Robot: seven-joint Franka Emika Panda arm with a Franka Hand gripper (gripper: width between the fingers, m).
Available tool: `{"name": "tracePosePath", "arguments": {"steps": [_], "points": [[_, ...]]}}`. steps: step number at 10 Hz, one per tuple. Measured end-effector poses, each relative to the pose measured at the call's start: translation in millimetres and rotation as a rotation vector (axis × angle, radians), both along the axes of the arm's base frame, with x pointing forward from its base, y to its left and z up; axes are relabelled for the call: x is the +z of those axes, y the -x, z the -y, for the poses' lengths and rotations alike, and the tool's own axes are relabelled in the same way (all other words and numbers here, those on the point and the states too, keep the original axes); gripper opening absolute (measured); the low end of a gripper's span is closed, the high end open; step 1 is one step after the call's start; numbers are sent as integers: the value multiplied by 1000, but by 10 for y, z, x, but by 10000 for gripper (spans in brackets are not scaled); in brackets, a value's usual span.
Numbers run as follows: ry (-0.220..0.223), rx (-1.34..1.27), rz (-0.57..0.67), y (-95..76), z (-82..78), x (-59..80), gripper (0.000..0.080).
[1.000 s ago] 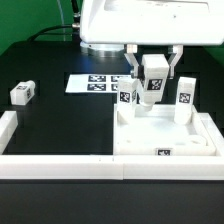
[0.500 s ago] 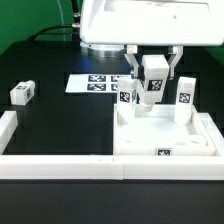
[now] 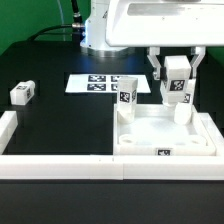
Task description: Assemble square table
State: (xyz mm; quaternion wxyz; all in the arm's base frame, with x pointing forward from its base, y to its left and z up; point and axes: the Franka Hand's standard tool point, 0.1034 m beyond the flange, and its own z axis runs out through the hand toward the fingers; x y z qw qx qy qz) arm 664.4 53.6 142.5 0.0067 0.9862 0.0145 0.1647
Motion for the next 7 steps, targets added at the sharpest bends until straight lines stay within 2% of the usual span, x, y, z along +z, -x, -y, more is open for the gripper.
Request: {"name": "tracePosePath", "arguments": {"steps": [2,3,4,5,7], "points": [[0,1,32,-17,2,0,287],[-9,-9,109,-57,-33,34,287],[-19,-6,195,12,-112,3,287],[-25,-10,182,93,-162,-69,287],[-34,-5,185,112,-290,-95,287]]}}
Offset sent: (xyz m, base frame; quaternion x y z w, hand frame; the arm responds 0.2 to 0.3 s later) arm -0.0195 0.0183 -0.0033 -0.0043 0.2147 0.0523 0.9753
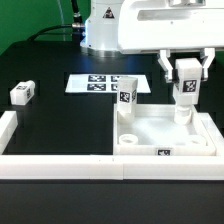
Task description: Assemble square table
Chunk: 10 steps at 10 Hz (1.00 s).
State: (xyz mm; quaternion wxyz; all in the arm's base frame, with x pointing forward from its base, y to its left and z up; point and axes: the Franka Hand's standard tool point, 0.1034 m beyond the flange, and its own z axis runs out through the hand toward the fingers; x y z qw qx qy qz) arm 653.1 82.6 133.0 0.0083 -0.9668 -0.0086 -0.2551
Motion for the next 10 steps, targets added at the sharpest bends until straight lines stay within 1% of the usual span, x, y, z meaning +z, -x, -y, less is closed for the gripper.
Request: {"name": "tracePosePath", "arguments": {"steps": [5,6,7,10], "points": [[0,-1,-5,7,-9,-36,287],[-3,5,-15,43,-114,-108,287],[4,18,-23,61,-147,-164,287],[10,21,-40,107,-148,-326,287]]}}
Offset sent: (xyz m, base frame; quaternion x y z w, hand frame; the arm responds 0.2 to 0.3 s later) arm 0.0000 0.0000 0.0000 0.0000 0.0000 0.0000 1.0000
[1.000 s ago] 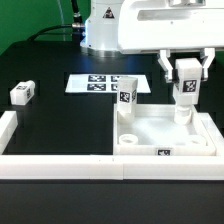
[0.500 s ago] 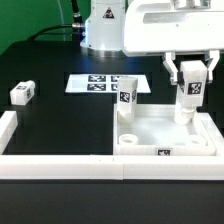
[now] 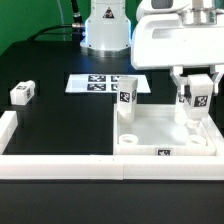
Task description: Assemble square table
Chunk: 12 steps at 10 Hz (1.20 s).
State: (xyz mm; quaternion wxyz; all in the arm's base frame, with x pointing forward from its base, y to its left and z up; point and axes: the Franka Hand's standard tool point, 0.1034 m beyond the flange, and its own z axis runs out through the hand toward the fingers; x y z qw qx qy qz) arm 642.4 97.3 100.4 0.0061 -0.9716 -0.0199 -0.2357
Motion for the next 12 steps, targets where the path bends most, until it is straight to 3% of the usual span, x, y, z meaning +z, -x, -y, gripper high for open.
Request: {"name": "tracePosePath", "arguments": {"steps": [2,8,12], "points": [[1,0,-9,15,-19,-70,287],[8,12,-14,21,-34,-110,287],[17,27,0,-128,-37,-120,287]]}}
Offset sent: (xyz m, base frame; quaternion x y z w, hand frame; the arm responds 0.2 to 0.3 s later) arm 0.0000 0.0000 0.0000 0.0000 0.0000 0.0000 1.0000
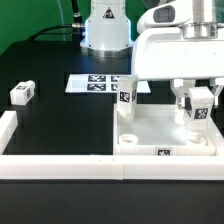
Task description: Assemble square table
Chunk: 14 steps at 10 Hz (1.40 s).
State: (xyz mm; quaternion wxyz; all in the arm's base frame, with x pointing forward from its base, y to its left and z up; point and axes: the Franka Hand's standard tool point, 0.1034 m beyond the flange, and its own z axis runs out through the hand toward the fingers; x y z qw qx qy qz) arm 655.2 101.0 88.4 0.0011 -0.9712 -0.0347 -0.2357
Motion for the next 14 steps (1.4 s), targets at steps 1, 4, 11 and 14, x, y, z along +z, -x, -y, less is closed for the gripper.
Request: {"name": "tracePosePath", "arguments": {"steps": [1,4,11,14], "points": [[0,4,-1,6,-24,-11,287],[2,9,12,8,-46,-64,287],[9,24,65,-25,-55,-156,287],[13,31,66,-27,-55,-155,288]]}}
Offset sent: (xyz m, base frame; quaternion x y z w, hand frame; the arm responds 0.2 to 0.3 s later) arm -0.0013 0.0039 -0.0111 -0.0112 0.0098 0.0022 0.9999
